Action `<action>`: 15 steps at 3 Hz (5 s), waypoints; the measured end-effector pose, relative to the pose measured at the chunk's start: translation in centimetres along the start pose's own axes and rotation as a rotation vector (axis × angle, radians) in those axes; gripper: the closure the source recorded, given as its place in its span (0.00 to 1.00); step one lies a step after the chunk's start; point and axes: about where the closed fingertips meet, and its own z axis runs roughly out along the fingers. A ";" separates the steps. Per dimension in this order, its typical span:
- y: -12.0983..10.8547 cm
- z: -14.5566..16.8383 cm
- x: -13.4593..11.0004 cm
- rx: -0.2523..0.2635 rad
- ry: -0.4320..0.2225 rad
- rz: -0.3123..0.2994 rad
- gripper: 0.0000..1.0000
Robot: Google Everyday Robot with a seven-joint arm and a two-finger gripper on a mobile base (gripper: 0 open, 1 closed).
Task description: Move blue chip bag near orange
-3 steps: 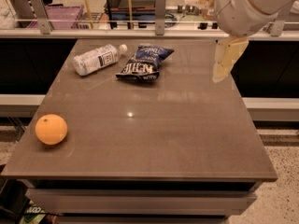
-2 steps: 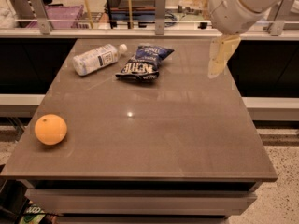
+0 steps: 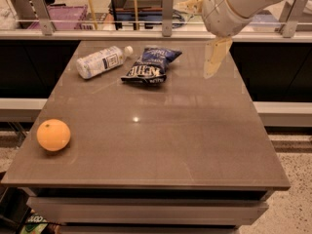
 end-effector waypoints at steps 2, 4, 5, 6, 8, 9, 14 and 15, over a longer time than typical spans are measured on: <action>-2.2 4.6 -0.5 -0.004 -0.027 -0.043 0.00; -1.8 9.2 -0.7 -0.112 -0.025 -0.084 0.00; -1.4 10.9 -0.7 -0.141 -0.031 -0.117 0.00; -1.5 12.3 -0.5 -0.149 -0.044 -0.167 0.00; -2.4 14.9 -0.5 -0.120 -0.110 -0.308 0.00; -2.9 15.9 -0.6 -0.098 -0.145 -0.391 0.00; -3.0 20.0 -1.3 -0.200 -0.053 -0.611 0.40; -3.1 20.0 -1.3 -0.200 -0.053 -0.611 0.64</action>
Offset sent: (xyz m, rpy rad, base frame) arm 0.0542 0.0486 -0.0345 -0.0160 0.0022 0.0820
